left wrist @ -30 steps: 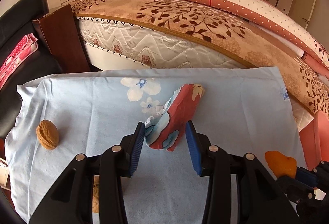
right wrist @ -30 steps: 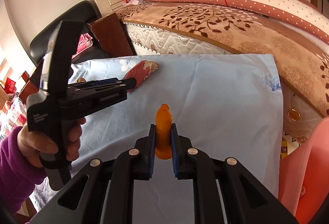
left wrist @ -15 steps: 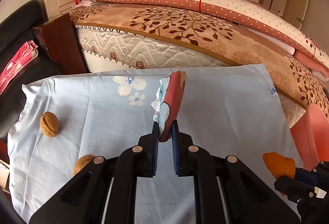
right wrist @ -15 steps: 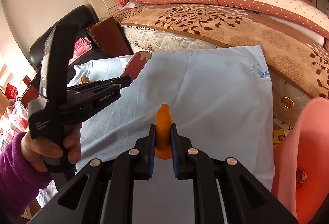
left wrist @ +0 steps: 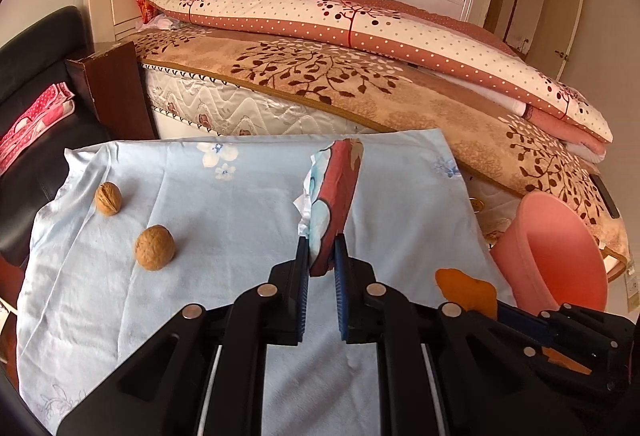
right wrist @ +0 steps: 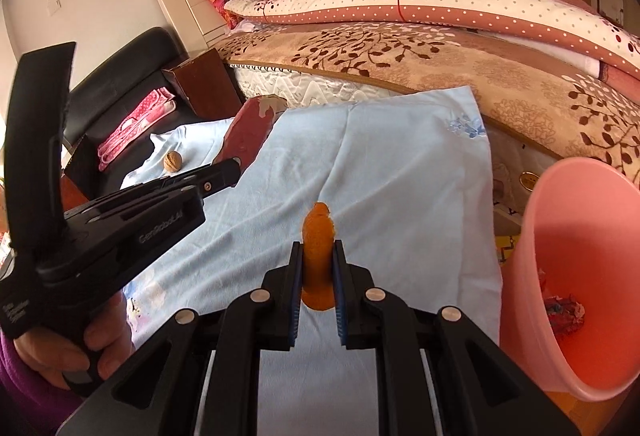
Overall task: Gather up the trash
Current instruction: 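Carry the wrapper and orange peel over the pink bucket with both tools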
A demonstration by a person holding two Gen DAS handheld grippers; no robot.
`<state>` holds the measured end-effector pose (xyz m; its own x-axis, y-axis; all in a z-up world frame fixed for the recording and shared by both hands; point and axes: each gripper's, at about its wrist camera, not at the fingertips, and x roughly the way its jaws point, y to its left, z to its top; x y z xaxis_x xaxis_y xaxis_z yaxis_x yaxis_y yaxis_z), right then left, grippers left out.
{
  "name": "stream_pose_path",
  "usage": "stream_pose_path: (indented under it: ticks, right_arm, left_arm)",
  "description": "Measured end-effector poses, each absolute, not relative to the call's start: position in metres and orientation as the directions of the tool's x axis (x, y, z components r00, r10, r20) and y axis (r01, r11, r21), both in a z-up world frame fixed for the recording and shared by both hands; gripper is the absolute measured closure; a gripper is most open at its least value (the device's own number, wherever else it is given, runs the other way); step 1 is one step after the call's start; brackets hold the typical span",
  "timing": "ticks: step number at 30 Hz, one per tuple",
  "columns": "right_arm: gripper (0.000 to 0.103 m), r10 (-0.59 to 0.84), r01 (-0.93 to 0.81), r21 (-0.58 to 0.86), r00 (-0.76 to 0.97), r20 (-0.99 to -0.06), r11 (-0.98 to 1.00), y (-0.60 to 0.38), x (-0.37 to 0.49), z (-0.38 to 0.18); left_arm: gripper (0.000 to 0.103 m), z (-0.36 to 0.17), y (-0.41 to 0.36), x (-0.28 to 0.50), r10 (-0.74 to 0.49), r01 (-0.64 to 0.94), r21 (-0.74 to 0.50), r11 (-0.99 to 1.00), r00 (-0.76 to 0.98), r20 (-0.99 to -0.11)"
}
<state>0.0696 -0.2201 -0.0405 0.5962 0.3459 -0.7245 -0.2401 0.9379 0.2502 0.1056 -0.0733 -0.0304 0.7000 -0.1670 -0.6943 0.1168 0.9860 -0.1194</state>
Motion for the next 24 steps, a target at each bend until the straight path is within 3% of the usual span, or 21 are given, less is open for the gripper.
stream_pose_path:
  ticks: [24]
  right_arm:
    - [0.089,0.244,-0.11,0.238,0.714,-0.656,0.965,-0.286,0.006,-0.013]
  left_arm:
    - [0.091,0.007,-0.152,0.04,-0.261,0.243,-0.115,0.963,0.743,-0.616]
